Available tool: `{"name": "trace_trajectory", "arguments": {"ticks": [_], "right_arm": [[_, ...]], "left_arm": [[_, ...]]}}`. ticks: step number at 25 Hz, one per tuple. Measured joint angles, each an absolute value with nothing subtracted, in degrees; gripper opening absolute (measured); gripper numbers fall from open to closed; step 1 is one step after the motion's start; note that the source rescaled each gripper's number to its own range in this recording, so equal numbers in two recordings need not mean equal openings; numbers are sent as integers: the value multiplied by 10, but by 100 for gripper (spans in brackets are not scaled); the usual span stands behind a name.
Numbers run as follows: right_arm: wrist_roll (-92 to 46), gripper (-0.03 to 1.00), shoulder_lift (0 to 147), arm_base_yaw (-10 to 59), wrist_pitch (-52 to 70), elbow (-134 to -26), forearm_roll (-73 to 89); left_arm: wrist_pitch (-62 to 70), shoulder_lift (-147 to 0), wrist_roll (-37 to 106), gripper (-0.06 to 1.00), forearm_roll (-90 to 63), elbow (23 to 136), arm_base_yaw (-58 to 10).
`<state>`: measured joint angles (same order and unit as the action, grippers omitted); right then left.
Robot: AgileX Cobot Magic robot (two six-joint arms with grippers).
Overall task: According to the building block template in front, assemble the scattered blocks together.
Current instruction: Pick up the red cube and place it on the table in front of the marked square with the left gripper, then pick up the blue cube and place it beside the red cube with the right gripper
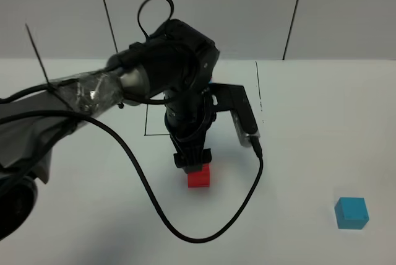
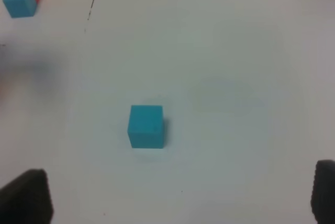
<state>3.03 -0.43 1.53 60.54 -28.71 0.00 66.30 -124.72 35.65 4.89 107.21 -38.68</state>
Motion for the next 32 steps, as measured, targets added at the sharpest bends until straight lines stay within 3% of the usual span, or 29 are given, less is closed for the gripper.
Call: {"name": "trace_trajectory", "arguments": {"ticks": [3,13,20,25,32], "right_arm": [[30,100,-4,15,605,-287,0],[30,100,-4,15,605,-287,0],[30,100,-4,15,605,-287,0],[30,100,-4,15,605,-287,0],[30,100,-4,15,605,-287,0]], "left_arm": [[668,-1218,304,100,56,1072,-355],[683,-1115,267,98,-50,1054,-133],[590,-930,267,98,-82,866,4],[518,-746,260,98,-83,693,24],[518,-515,177,97,-76,522,24]]}}
